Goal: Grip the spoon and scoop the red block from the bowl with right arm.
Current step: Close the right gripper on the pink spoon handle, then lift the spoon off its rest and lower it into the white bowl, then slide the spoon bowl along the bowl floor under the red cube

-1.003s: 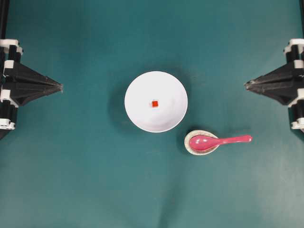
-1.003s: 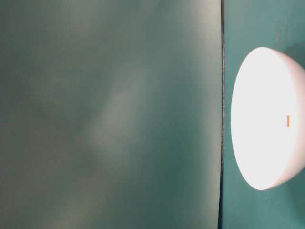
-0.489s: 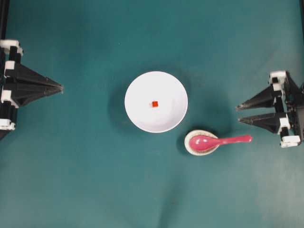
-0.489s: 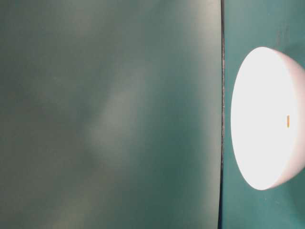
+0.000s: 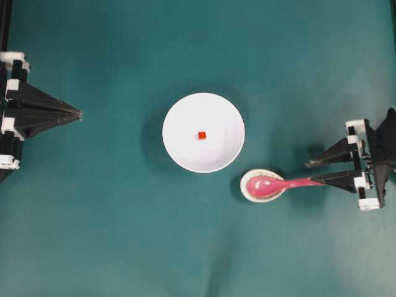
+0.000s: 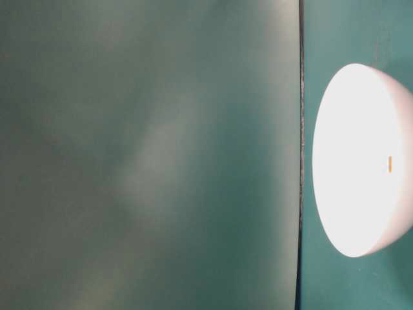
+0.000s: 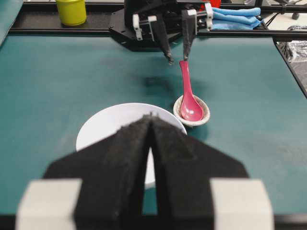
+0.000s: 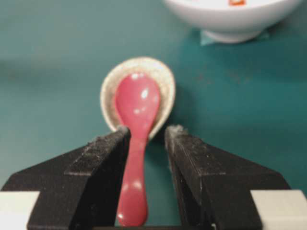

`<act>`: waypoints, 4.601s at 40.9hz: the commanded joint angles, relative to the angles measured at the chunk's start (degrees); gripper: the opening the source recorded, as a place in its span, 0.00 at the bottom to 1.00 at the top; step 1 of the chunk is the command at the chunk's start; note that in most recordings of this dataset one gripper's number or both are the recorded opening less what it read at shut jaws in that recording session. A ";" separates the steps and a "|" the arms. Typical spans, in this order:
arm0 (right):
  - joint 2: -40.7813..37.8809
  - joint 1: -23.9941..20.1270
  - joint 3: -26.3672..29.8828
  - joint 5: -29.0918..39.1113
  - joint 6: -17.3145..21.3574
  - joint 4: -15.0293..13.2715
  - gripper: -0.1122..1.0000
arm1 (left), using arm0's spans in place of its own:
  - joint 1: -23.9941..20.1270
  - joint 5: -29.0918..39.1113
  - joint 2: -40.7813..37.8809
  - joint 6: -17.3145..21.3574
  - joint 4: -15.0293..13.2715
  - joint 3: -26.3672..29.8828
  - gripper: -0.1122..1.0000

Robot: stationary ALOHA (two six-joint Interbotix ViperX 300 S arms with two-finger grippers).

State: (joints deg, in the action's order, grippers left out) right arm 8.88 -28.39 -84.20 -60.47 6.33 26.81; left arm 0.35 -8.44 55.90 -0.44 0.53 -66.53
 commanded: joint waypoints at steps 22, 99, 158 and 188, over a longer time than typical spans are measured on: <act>-8.09 -4.75 2.90 -0.18 0.44 4.13 0.50 | 0.18 0.97 -0.26 0.09 0.18 1.49 0.10; -7.91 36.65 62.40 104.24 -12.74 -11.69 0.31 | 0.09 8.00 4.66 -0.44 0.18 4.57 0.10; -7.21 38.14 58.80 99.23 -4.31 -15.21 0.31 | 0.09 10.63 5.63 -0.09 0.44 4.83 0.10; -8.79 36.39 59.68 99.05 -4.57 -14.06 0.31 | 0.09 10.63 5.54 0.00 0.44 4.75 0.10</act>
State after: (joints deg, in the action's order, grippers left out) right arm -0.53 8.35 -25.93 39.02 1.85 12.39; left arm 0.44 2.46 61.96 -0.53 0.88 -63.46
